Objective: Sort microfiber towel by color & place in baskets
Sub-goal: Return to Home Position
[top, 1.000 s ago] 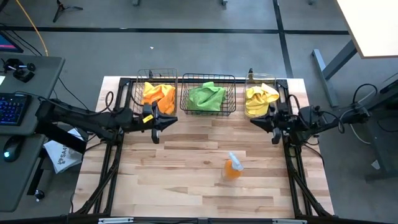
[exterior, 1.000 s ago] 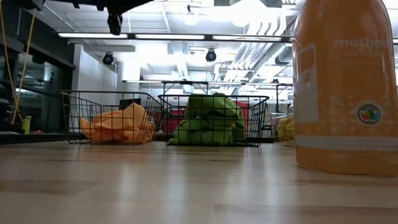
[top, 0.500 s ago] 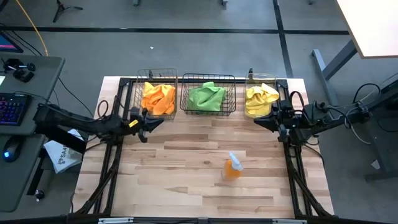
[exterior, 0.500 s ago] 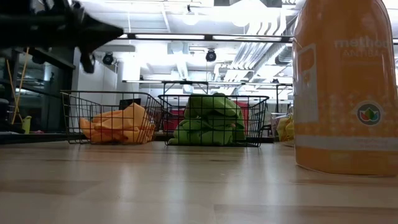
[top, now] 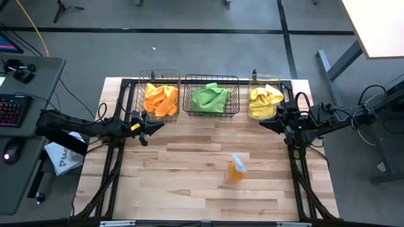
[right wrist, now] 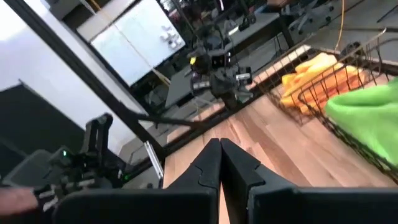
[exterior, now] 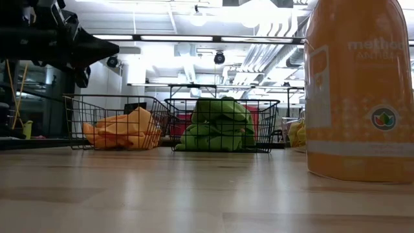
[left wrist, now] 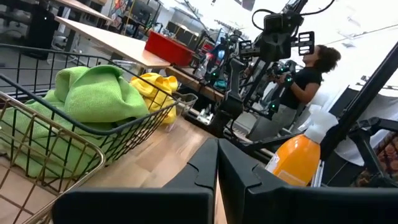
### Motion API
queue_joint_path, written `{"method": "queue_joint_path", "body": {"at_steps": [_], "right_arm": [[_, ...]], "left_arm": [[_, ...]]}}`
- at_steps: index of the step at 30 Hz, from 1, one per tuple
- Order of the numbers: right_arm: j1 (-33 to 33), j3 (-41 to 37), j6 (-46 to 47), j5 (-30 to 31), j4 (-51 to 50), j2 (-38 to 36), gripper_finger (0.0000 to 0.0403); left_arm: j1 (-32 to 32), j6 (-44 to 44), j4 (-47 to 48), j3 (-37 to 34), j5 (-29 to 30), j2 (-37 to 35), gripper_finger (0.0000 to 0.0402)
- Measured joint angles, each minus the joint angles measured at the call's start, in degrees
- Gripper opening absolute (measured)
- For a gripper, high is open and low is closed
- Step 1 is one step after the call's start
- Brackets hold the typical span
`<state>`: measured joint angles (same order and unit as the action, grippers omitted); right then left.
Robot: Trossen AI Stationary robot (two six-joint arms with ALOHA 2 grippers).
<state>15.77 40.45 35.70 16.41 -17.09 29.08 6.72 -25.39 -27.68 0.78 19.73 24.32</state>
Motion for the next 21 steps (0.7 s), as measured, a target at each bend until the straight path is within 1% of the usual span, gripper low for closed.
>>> {"method": "queue_joint_path", "body": {"at_steps": [5,8,11,14,18,21], "right_arm": [[0.0,-0.1,-1.8,-1.6,-5.6,-1.7,0.0000],[0.0,-3.4,-4.8,-3.2,-4.4,-4.5,0.0000],[0.0,-10.3,-5.5,-6.6,1.6,-9.2,0.0000],[0.0,-19.7,-5.2,-10.6,11.9,-14.7,0.0000],[-1.4,-30.6,-8.5,-10.7,25.8,-21.4,0.0000],[-3.9,-36.1,-7.9,-13.5,28.8,-25.9,0.0000]], "left_arm": [[0.0,0.0,0.1,0.0,0.0,0.0,0.0000],[0.0,0.0,0.1,0.0,0.0,0.0,0.0000],[0.0,0.0,0.1,0.0,0.0,0.0,0.0000],[0.0,0.1,0.1,0.0,0.0,0.0,0.0000],[0.0,0.1,0.6,0.0,0.0,0.0,0.0000],[0.0,0.1,1.1,0.0,-0.1,0.0,0.0000]]}}
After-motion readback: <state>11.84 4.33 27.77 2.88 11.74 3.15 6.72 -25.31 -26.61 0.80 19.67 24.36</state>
